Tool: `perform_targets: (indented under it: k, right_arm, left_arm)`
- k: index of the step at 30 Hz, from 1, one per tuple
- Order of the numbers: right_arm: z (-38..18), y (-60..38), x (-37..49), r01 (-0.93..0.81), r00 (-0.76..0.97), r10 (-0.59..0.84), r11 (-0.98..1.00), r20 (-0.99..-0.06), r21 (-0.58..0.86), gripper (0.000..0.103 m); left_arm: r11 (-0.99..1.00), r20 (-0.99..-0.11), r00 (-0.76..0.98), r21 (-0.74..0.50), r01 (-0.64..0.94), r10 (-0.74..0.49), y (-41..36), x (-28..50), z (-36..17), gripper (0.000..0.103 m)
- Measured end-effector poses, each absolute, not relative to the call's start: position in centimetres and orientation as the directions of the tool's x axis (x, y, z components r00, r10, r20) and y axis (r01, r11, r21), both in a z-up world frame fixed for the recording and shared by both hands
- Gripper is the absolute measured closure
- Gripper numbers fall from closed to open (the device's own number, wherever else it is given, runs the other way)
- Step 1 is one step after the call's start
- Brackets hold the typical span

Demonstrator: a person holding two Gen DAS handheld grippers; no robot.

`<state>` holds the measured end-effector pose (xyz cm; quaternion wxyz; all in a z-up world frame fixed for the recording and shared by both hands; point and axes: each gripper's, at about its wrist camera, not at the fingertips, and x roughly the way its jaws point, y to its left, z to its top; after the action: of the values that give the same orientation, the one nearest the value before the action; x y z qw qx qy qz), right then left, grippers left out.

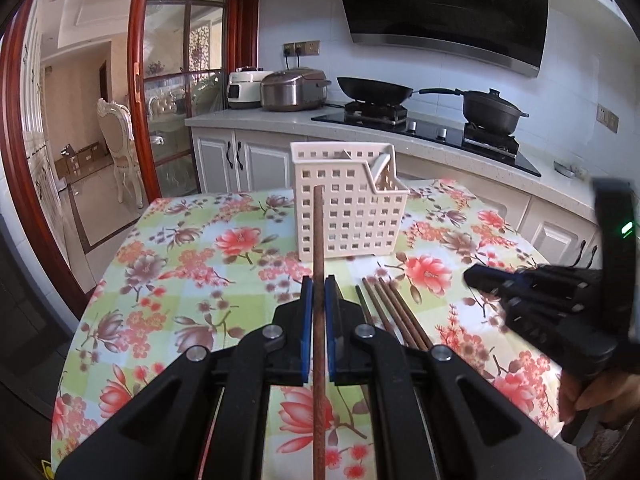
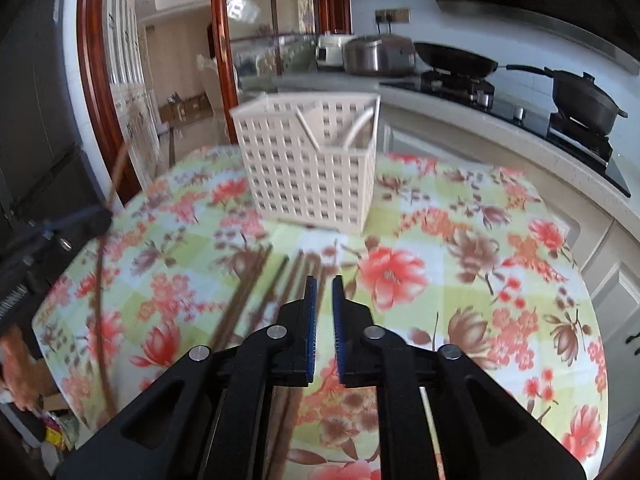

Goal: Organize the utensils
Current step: 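Lift the chopstick upright with the left tool while the right tool lifts its chopstick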

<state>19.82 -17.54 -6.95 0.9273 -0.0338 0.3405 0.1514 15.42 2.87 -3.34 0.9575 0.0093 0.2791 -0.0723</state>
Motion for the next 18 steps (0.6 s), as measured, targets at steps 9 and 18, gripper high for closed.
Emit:
perform_targets:
  k: [9, 18]
  right_arm:
    - [-11.0, -15.7, 21.8, -0.341, 0.633, 0.253, 0.940, -0.732, 0.030, 0.092]
    - [-13.4, -14.2, 23.7, -0.327, 0.564, 0.204, 0.945, -0.800, 0.010, 0.092]
  left_arm:
    - [0.989, -0.523, 0.842, -0.013, 0.146, -0.131, 2.9, 15.5, -3.5, 0.097]
    - [0.987, -0.538, 0.828, -0.046, 0.155, -0.156, 3.6, 16.4, -4.1, 0.097]
